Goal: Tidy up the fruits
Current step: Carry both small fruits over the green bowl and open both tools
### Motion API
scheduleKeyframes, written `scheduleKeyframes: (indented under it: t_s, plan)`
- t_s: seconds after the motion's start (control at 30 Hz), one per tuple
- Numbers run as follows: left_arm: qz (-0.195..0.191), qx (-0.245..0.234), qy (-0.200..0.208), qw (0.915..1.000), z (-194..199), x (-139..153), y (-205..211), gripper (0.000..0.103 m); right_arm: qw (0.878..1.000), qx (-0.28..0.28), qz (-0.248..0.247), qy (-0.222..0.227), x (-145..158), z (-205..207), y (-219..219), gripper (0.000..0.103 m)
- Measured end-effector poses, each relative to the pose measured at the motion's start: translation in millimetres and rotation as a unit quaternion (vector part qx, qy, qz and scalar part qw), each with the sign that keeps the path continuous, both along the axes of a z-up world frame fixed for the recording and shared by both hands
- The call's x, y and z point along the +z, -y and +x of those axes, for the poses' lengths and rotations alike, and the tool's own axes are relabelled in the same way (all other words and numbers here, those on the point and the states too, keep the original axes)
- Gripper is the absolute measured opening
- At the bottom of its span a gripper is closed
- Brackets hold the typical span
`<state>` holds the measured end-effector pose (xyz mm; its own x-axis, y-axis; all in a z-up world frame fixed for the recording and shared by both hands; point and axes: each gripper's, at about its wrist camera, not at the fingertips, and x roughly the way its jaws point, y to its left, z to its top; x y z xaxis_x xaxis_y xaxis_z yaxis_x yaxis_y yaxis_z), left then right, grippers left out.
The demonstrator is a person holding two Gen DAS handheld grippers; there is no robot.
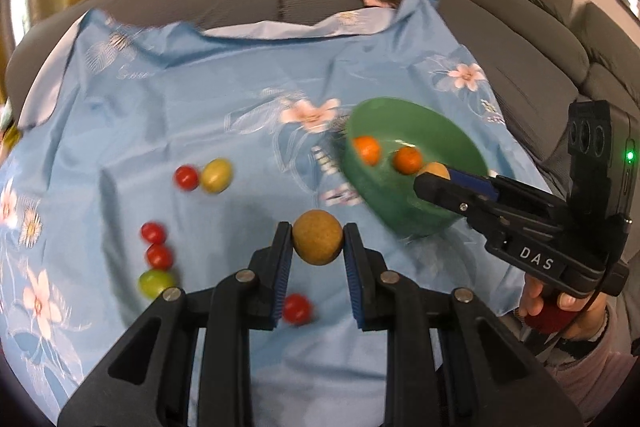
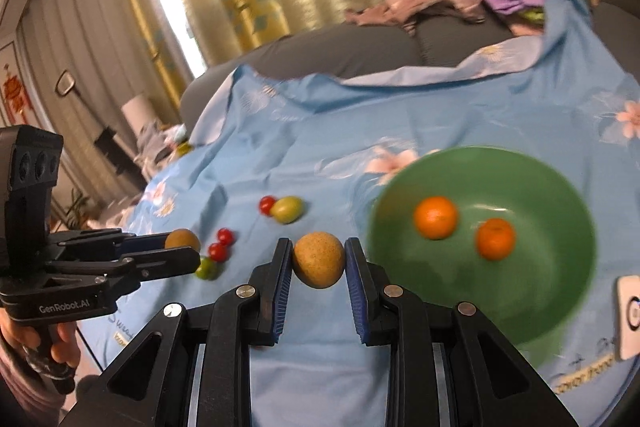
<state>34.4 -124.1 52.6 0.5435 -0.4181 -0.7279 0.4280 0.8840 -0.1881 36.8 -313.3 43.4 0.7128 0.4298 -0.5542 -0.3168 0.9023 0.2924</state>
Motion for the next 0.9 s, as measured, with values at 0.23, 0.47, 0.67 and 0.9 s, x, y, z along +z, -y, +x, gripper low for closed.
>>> scheduleKeyframes:
  t_s: [0.23, 0.47, 0.67, 0.9]
  plan:
    - [0.010, -0.056, 0.011, 0.9983, 14.0, 12.6, 63.3, 0.025, 0.998, -0.054, 0.012, 0.011, -3.1, -10.7, 48.0, 0.028]
    - [0.011, -0.094, 0.004, 0.9955, 32.9, 10.8, 117.6, 0.025, 0.994, -0.104, 0.014, 0.020, -2.1, -15.7, 87.1, 0.028]
    - [0.043, -0.104, 0.005, 0.9936, 41.1, -0.4, 144.9, 0.025, 0.990, -0.138, -0.007, 0.013, -10.3, -15.6, 103.6, 0.028]
    - [0.078, -0.104, -0.001, 0.9914, 49.5, -19.3, 159.8, 0.025, 0.987, -0.158, -0.039, 0.008, -16.2, -13.8, 106.1, 0.028]
